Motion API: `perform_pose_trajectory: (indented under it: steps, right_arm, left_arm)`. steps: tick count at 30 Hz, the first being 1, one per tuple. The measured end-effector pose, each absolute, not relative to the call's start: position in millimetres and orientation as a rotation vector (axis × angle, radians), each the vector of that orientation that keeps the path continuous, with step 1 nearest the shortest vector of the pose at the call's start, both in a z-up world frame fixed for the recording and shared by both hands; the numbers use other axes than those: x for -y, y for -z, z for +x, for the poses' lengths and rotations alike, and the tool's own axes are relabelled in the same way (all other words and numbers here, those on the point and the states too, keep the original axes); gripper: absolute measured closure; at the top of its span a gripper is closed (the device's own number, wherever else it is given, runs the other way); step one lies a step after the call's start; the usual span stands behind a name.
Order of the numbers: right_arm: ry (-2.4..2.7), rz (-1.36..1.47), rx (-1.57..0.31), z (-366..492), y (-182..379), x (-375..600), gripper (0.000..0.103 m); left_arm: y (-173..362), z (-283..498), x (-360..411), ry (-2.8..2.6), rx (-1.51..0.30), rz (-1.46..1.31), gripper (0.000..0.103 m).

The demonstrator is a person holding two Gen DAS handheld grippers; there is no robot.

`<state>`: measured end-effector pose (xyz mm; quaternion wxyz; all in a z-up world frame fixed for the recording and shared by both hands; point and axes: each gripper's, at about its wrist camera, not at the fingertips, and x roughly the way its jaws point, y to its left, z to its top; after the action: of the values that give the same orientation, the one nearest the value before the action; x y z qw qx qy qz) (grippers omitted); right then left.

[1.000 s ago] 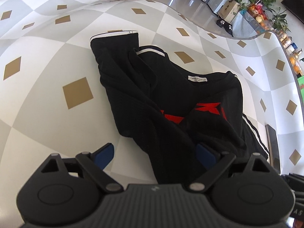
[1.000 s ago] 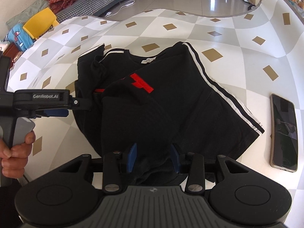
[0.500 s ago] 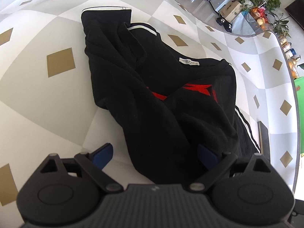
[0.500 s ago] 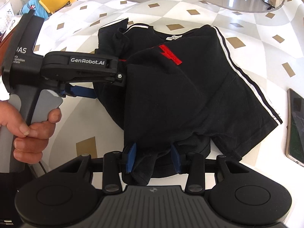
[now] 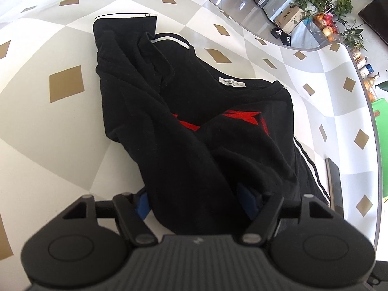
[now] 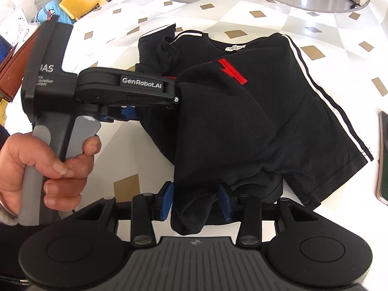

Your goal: Fold clothes

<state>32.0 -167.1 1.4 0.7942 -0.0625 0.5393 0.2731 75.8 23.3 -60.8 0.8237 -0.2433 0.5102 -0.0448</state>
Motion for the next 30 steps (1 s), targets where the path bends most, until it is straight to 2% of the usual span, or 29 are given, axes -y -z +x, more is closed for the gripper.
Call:
perform_pose_trajectory:
  steps: [6,13,15,17,19,30]
  right_arm:
    - [-0.597,-0.240,-1.135,21,8,153,0.059]
    - [-0.523,-0.282,-1.126,21,25,149,0.060]
    - [-0.504,-0.274,-1.106,21,24,150,0.065]
    - [-0.489,-0.259,-1.080,22,20,153,0.083]
    - [-0.476,-0.228,-1.041,25,12,159,0.089]
    - [-0.324,-0.068,-0.876,50,-23,202,0.094]
  left_arm:
    - [62,76,-23,0.092,-1.079,-0.516,0.046]
    - [61,74,-24,0.093,-1.077,-0.508,0.048]
    - [61,73,-24,0.093,-1.075,-0.499,0.050]
    - [60,72,-24,0.089,-1.072,-0.497,0.052]
    - [60,72,-26,0.079,-1.069,-0.498,0.053]
    - [55,71,-42,0.013,-1.058,-0.494,0.054]
